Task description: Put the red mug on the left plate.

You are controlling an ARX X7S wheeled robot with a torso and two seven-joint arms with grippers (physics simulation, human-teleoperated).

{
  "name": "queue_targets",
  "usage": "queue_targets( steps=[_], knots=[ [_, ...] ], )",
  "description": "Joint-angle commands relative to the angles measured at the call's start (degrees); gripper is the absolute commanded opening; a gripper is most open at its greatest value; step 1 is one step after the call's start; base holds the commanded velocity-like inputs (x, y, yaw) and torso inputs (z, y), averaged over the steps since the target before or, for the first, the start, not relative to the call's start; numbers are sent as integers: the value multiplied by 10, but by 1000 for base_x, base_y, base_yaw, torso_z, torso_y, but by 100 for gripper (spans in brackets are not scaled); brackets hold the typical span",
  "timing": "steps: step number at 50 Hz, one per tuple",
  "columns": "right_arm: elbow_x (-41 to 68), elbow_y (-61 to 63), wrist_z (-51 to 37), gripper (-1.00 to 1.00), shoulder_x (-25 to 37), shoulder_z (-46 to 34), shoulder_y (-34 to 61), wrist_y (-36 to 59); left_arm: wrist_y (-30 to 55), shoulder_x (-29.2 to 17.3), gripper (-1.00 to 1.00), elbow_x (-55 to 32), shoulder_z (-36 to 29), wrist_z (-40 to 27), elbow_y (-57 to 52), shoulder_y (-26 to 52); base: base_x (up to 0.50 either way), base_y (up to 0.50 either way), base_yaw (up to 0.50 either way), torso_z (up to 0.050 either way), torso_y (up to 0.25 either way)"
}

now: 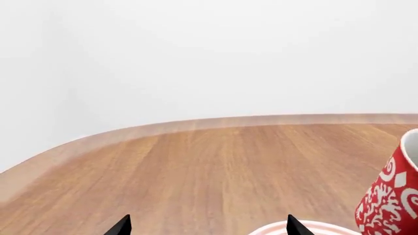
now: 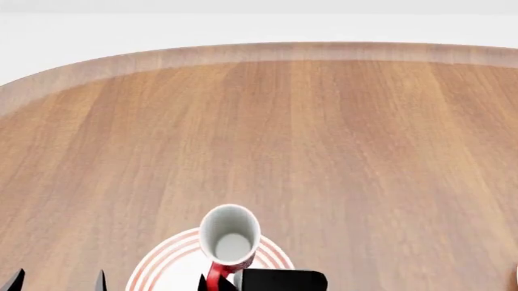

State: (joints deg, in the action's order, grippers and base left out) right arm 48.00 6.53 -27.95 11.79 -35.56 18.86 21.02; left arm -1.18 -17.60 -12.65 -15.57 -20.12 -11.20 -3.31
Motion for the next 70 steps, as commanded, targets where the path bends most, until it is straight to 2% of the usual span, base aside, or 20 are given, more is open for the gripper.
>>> queue_targets(
  steps=[1,11,27,70],
  knots=[
    [13,-42,-11,-100,-14,4,42,36,-1,-2,100,-3,-1,-1,-3,-1,0,0,0,0,0],
    [30,-79,1,-100,-29,0,64,53,-2,-6,100,-5,-1,-4,-10,-5,0,0,0,0,1],
    [35,-55,0,-100,-32,-32,48,68,-2,-9,100,-6,-2,-7,-14,-6,0,0,0,0,0],
    [89,-166,32,-100,-62,-9,61,45,-5,-16,100,-9,-6,-15,-19,-8,0,0,0,0,0]
  ],
)
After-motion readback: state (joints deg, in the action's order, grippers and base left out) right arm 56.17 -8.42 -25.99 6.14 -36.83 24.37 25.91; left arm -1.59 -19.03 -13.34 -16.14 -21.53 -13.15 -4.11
